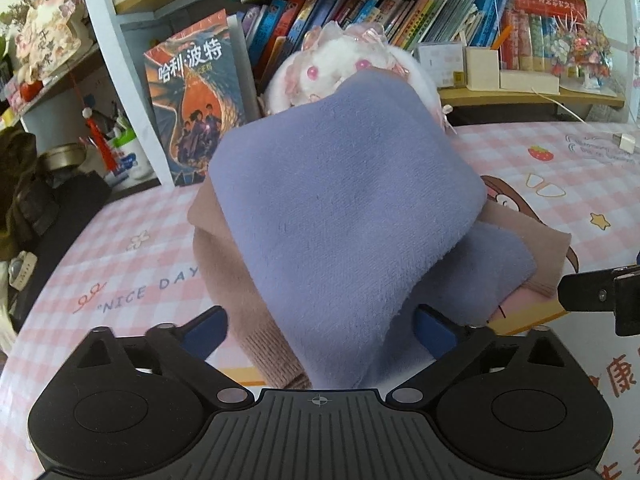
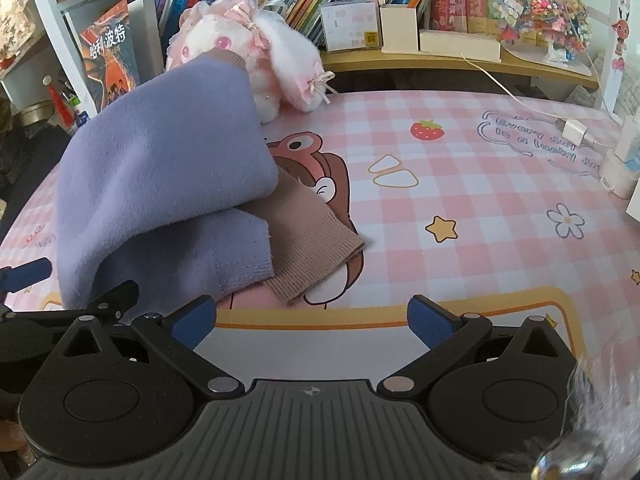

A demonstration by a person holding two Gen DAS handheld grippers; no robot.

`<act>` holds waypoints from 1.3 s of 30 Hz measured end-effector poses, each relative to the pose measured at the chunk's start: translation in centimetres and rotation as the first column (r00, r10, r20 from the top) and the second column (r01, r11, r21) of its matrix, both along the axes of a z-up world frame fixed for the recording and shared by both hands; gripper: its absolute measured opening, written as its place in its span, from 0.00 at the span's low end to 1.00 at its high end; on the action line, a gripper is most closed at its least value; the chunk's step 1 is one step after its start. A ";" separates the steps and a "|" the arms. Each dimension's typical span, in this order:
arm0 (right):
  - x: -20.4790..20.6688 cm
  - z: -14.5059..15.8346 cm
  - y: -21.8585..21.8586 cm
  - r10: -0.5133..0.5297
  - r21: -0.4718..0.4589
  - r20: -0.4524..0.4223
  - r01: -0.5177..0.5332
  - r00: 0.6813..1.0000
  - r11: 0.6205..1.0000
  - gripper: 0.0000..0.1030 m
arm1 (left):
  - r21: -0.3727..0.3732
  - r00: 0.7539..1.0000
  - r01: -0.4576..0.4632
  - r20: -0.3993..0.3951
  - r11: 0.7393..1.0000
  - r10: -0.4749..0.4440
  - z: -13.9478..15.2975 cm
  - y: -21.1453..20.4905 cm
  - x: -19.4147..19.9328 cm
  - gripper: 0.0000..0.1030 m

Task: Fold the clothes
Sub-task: 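Move both tools to the sweater and close on its lavender and mauve edges, then lift the sweater with both tools and shake it open in the air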

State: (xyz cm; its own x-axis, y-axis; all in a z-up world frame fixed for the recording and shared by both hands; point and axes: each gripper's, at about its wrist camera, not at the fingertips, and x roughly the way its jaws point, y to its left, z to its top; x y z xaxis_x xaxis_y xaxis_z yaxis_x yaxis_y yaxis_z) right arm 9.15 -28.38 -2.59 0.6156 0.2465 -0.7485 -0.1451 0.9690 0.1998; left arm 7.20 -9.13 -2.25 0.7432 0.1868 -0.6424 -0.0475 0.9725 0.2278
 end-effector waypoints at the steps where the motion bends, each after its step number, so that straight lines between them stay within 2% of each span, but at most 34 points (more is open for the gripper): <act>1: 0.0 0.0 0.0 0.000 0.005 -0.001 0.000 1.000 1.000 1.00 | 0.000 1.000 -0.002 0.004 1.000 0.002 0.1 0.1 0.0 0.84; 2: 0.0 0.0 0.0 -0.001 0.014 0.000 0.001 1.000 1.000 1.00 | -0.004 1.000 -0.003 0.006 1.000 0.003 0.2 0.2 0.0 0.80; 5: 0.1 0.4 -0.5 -0.015 0.094 0.010 0.014 1.000 0.995 1.00 | -0.040 1.000 0.015 -0.014 0.999 -0.015 0.5 0.9 -0.1 0.53; 6: 0.2 0.5 -0.7 -0.023 0.128 0.014 0.021 1.000 0.992 1.00 | -0.053 0.999 0.024 -0.021 0.998 -0.025 0.6 1.1 -0.3 0.37; 7: 0.4 0.6 -1.0 -0.031 0.186 0.005 0.030 0.999 0.982 1.00 | -0.062 0.999 0.029 -0.028 0.998 -0.031 0.7 1.2 -0.5 0.27; 9: 0.9 0.7 -1.6 -0.047 0.298 -0.014 0.049 0.999 0.953 1.00 | -0.087 0.999 0.047 -0.023 0.995 -0.049 1.3 1.5 -1.1 0.14; 10: 1.1 0.7 -1.9 -0.053 0.352 -0.024 0.058 0.998 0.934 1.00 | -0.098 0.998 0.059 -0.009 0.993 -0.060 1.9 1.6 -1.6 0.10; 11: 1.4 0.6 -2.0 -0.056 0.385 -0.040 0.067 0.998 0.920 1.00 | -0.108 0.997 0.073 0.008 0.991 -0.073 2.6 1.7 -2.2 0.10; 13: 2.0 -0.2 -2.0 -0.050 0.494 -0.104 0.095 0.993 0.864 1.00 | -0.126 0.994 0.103 0.048 0.987 -0.098 4.2 1.9 -3.4 0.09; 15: 2.6 -0.9 -2.0 -0.036 0.593 -0.166 0.129 0.985 0.794 1.00 | -0.140 0.989 0.133 0.088 0.981 -0.122 5.9 2.0 -4.7 0.09; 18: 3.6 -2.1 -2.0 -0.002 0.719 -0.253 0.189 0.967 0.669 0.98 | -0.146 0.980 0.169 0.133 0.975 -0.150 7.8 2.1 -6.4 0.09; 21: 3.9 -2.8 -1.9 -0.016 0.750 -0.307 0.252 0.952 0.611 0.97 | -0.161 0.974 0.177 0.170 0.971 -0.149 9.2 2.5 -7.8 0.08; 25: 3.7 -3.7 -2.4 -0.037 0.746 -0.343 0.296 0.939 0.597 0.97 | -0.217 0.972 0.150 0.208 0.964 -0.105 10.9 3.6 -8.6 0.08; 29: 2.3 -5.3 -2.7 0.038 0.794 -0.382 0.307 0.923 0.524 0.96 | -0.268 0.968 0.142 0.239 0.953 -0.077 12.1 4.3 -8.9 0.08; 33: 0.1 -6.4 -2.3 0.071 0.787 -0.419 0.324 0.905 0.524 0.95 | -0.295 0.959 0.171 0.268 0.940 -0.090 13.0 4.5 -9.0 0.08; 35: -0.9 -6.9 -2.5 0.077 0.802 -0.423 0.334 0.903 0.494 0.93 | -0.295 0.954 0.193 0.278 0.936 -0.109 13.2 4.5 -8.9 0.08; 37: -1.5 -7.4 -2.5 0.099 0.828 -0.440 0.359 0.893 0.431 0.93 | -0.297 0.953 0.209 0.276 0.932 -0.126 13.2 4.6 -8.7 0.08; 39: -1.7 -7.4 -2.2 0.122 0.856 -0.423 0.351 0.898 0.380 0.89 | -0.304 0.950 0.229 0.277 0.925 -0.144 13.1 4.9 -8.5 0.08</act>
